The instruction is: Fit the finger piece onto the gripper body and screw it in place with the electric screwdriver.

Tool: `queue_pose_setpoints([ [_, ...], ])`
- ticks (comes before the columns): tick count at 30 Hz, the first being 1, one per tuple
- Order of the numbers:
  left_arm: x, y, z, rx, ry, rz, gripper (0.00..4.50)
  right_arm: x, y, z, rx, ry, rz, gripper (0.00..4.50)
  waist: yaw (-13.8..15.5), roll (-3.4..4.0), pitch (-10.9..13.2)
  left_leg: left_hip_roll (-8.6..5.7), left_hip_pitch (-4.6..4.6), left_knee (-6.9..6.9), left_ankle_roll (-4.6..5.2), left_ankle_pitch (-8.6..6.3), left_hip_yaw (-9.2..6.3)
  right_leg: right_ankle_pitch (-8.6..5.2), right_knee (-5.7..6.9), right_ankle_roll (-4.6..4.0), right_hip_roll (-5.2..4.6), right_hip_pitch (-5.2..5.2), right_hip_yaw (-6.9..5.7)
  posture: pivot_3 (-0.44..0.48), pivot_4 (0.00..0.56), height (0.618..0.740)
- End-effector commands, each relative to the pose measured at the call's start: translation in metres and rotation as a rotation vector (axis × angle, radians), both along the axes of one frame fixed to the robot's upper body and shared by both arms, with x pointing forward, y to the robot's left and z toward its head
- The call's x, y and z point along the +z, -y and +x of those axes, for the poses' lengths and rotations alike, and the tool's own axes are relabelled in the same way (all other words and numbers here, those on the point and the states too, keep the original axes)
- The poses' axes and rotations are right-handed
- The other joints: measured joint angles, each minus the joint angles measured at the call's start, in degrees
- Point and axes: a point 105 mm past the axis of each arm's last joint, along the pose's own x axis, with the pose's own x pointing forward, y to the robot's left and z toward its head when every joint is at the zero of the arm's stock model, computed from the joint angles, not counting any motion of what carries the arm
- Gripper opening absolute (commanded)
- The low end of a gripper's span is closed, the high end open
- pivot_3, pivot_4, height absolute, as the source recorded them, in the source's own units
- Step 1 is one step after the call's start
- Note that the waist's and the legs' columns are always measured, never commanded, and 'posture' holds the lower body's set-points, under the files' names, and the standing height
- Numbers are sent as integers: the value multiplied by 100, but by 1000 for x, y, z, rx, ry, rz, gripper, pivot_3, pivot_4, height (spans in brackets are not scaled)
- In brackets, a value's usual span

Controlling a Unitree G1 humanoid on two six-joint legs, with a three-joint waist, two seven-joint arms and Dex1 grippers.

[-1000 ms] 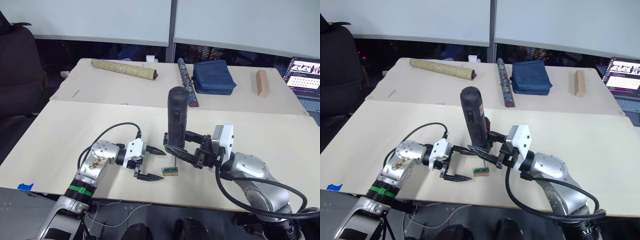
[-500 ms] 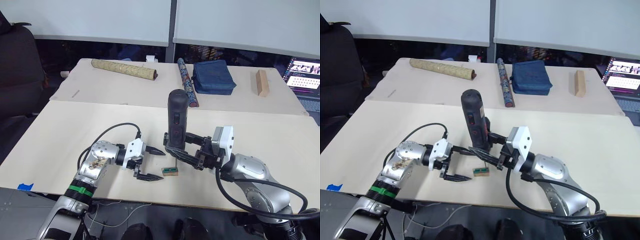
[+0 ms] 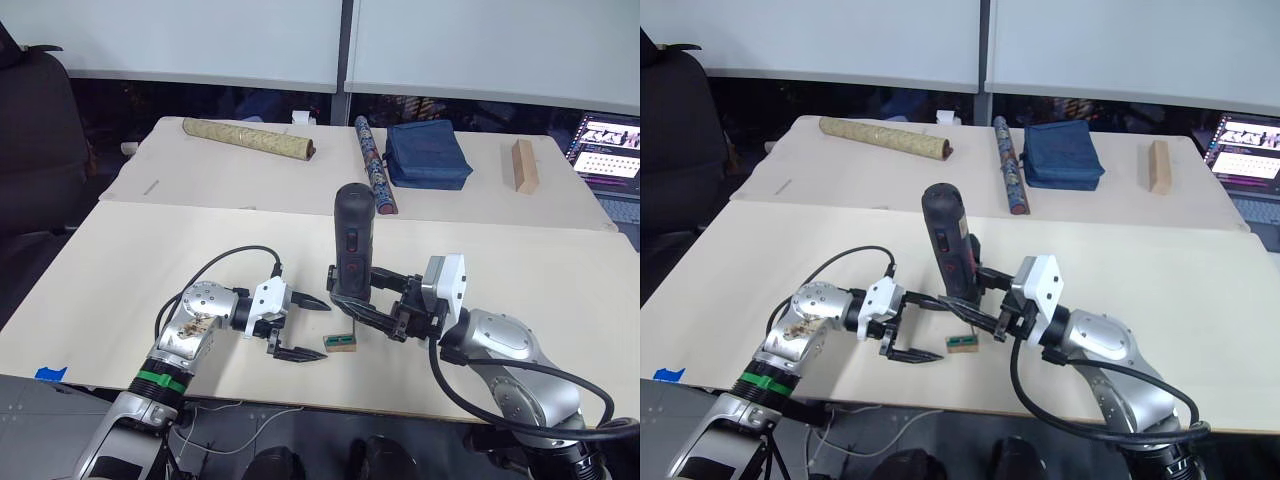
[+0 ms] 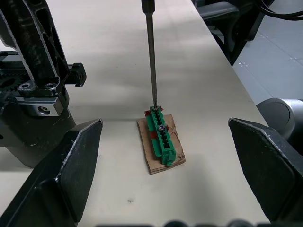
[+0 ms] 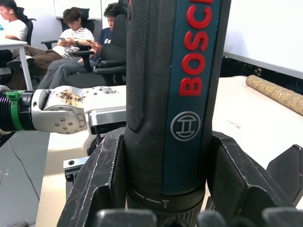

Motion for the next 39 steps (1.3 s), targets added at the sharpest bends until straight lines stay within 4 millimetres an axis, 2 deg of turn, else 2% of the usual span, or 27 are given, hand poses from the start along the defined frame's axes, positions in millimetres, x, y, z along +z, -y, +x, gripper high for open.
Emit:
queue_pose_setpoints([
  [1,12,4,2,-16,45,-12,4500,15,0,-6,12,74,29,1943,0,0,0,0,0,0,0,0,0,0,0,0,0,0,0,0,150,740],
  [22,13,4,2,-12,44,-9,4500,13,-1,-2,6,68,32,1943,0,0,0,0,0,0,0,0,0,0,0,0,0,0,0,0,150,740],
  [32,11,3,-3,-8,21,-16,4500,31,0,-14,31,80,72,1943,0,0,0,0,0,0,0,0,0,0,0,0,0,0,0,0,150,740],
  [39,13,1,1,14,33,-25,4500,43,-5,-16,114,44,61,1943,-7,0,0,1,2,0,0,0,0,0,2,-1,-2,-1,3,0,150,740],
])
